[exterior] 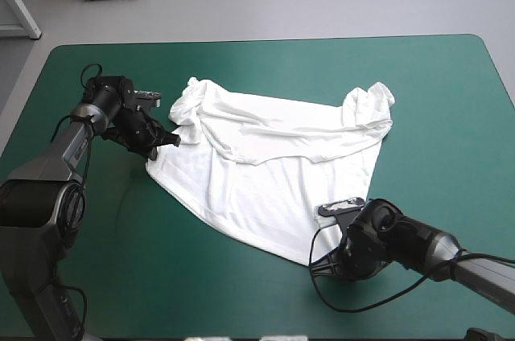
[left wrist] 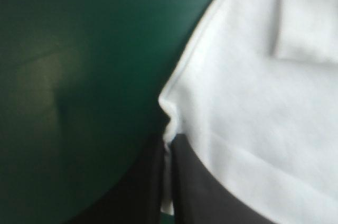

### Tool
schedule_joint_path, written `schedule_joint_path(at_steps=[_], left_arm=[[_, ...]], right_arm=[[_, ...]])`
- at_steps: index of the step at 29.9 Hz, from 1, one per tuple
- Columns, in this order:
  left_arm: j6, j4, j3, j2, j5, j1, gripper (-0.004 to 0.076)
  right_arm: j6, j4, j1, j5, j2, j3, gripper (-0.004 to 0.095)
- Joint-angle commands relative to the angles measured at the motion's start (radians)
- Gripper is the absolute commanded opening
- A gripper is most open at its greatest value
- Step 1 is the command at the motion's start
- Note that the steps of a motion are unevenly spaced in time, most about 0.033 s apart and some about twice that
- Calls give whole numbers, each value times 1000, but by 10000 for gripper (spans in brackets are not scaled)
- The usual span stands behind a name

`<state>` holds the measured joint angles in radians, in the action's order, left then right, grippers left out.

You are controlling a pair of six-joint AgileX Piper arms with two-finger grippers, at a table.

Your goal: Fold the cloth

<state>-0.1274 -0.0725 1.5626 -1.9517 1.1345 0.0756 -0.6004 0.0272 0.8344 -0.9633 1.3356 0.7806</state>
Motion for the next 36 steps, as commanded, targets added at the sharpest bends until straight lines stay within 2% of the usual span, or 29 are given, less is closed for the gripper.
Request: schedule_joint_path(at_steps=[1, 4, 8, 11, 15, 19, 28, 31, 36], left_arm=[[-8, -11, 82, 133, 54, 5, -9], [-8, -11, 122, 201, 91, 5, -9], [4, -15, 151, 315, 152, 7, -9], [8, -72, 151, 426, 150, 8, -9], [-4, -129, 169, 567, 140, 8, -9], [-22, -190, 276, 660, 123, 8, -9], [-28, -315, 753, 683, -5, 8, -9], [-28, -351, 862, 679, -57, 8, -9], [-28, -384, 964, 679, -168, 8, -9]], right_arm=[[-27, 194, -3, -169, -84, 136, -17], [-24, 331, -3, -284, -133, 254, -17], [18, 435, -21, -286, -196, 426, -17], [40, 483, -62, -286, -220, 553, -17], [194, 530, -102, -286, -220, 745, -17], [282, 591, -100, -286, -207, 955, -17], [486, 554, -100, -258, -134, 1455, -16], [563, 483, -100, -242, -94, 1613, -15], [657, 370, -100, -148, -29, 1826, -11]])
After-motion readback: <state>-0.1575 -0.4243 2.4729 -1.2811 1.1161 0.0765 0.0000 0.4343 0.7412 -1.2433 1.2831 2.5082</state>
